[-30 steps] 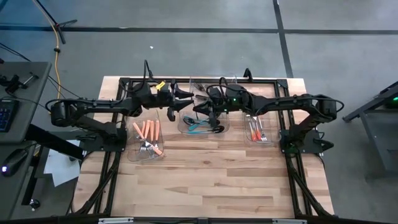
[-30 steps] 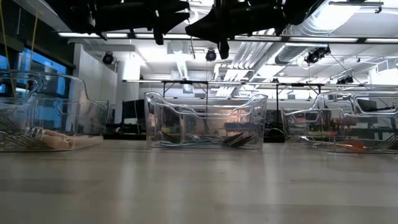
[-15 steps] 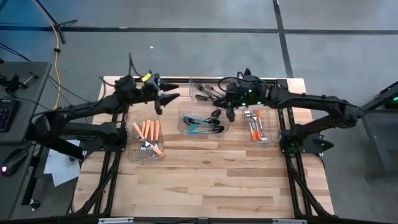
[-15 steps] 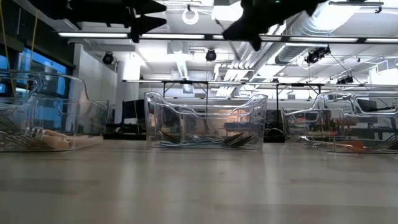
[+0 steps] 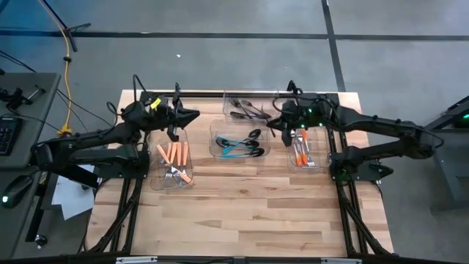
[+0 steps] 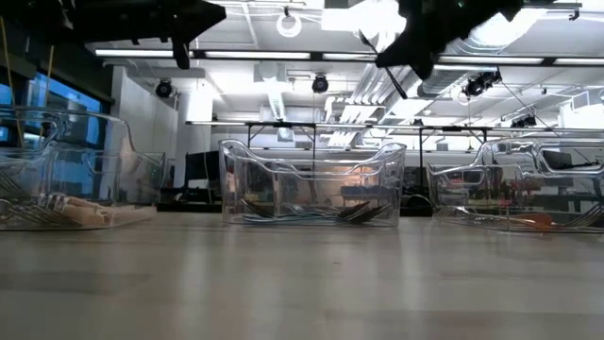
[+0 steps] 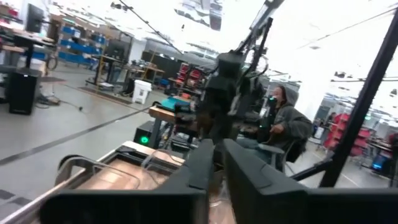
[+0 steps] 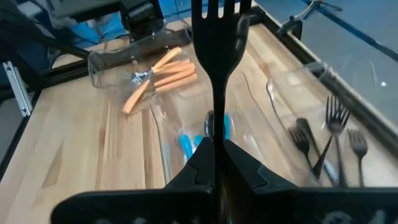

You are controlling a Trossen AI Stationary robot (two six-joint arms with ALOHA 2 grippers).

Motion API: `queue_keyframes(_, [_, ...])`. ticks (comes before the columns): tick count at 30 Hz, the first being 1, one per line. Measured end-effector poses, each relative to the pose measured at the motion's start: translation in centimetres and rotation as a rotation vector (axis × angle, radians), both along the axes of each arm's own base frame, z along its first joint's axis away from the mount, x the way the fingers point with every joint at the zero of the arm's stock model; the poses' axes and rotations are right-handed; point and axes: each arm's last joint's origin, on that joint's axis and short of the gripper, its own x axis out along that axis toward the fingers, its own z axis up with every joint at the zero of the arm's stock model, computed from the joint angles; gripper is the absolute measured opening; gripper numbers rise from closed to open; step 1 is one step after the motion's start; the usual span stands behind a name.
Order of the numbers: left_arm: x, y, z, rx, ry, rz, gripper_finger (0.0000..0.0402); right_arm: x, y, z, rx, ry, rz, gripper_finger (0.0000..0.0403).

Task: Sort silverware by color (type)
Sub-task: Put the black fork into the top transparent bin

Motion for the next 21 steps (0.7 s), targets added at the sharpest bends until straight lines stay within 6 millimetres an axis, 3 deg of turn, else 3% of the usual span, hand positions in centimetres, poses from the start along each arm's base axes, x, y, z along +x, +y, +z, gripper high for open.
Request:
queue_keyframes(2, [0.1,-0.2,0.0,0.0,-0.001,-0.014,0.001,-0.6,0.2,-1.5,0.017,-0.028,-0.021,0.0])
queue_keyframes(4, [0.2,-0.4,0.0,0.004,-0.003,0.001,0.0011,-1.2,0.4,-2.3,0.018,-0.107,-0.033,0.0])
queue_keyframes(7, [0.3,-0.4,0.0,0.024,0.002,0.038,0.0003,-1.9,0.6,-2.5,0.026,-0.241,-0.049,0.0])
queue_keyframes(10, [0.3,-0.4,0.0,0.022,0.002,0.061,0.0002,-2.2,0.7,-2.7,0.035,-0.257,-0.062,0.0])
queue_keyframes(17, [0.3,-0.4,0.0,0.016,-0.002,0.066,0.0,-1.8,0.4,-2.4,0.001,-0.253,-0.103,0.0])
queue_keyframes(21, [0.3,-0.5,0.0,0.019,-0.008,0.062,0.0,-0.1,-1.7,0.1,-0.084,-0.203,-0.196,0.0])
